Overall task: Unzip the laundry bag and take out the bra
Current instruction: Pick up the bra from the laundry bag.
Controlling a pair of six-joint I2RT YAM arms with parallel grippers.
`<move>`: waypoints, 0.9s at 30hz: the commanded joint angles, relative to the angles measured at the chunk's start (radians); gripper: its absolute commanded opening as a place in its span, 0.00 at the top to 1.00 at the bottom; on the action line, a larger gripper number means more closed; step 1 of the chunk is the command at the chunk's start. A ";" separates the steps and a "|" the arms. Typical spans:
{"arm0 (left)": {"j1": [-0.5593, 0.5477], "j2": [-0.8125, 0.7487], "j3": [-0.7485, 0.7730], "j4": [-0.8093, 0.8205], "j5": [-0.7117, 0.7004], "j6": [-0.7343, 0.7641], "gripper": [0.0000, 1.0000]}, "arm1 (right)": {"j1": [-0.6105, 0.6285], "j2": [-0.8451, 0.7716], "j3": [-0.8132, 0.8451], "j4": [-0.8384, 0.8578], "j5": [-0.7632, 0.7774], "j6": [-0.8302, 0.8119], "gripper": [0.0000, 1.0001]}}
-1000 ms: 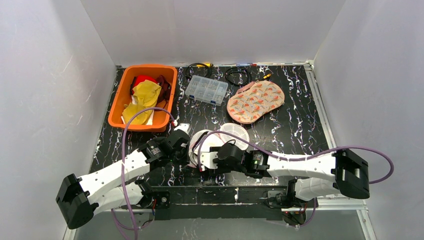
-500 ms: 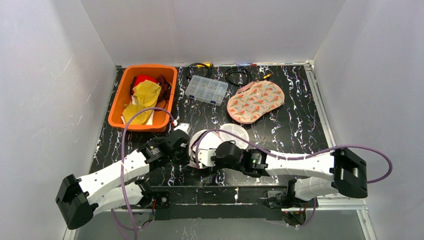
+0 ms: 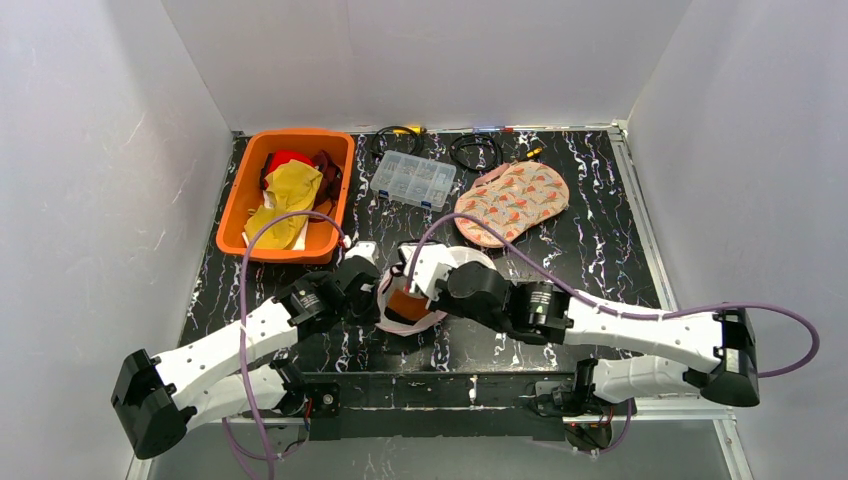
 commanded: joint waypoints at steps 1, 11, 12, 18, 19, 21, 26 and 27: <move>-0.001 -0.003 0.045 -0.029 -0.054 -0.030 1.00 | 0.004 -0.059 0.103 -0.003 0.099 0.103 0.99; -0.002 -0.059 0.134 -0.125 -0.081 -0.086 0.52 | 0.004 -0.092 0.180 -0.022 0.239 -0.109 0.99; -0.002 -0.070 0.152 -0.146 -0.081 -0.091 0.46 | 0.004 -0.106 0.168 -0.003 0.242 -0.147 0.99; 0.000 -0.165 0.282 -0.227 -0.083 -0.158 0.30 | 0.005 -0.277 -0.098 0.374 0.210 -0.576 0.99; 0.001 -0.185 0.300 -0.222 -0.084 -0.171 0.28 | 0.006 -0.288 -0.137 0.424 0.226 -0.638 0.99; 0.004 -0.220 0.334 -0.203 -0.079 -0.203 0.22 | 0.004 -0.297 -0.173 0.473 0.235 -0.753 0.99; 0.007 -0.330 0.284 0.104 0.060 -0.279 0.06 | 0.005 -0.325 -0.283 0.674 0.201 -0.956 0.99; 0.008 -0.337 0.264 0.172 0.095 -0.302 0.04 | 0.005 -0.324 -0.291 0.674 0.198 -0.976 0.99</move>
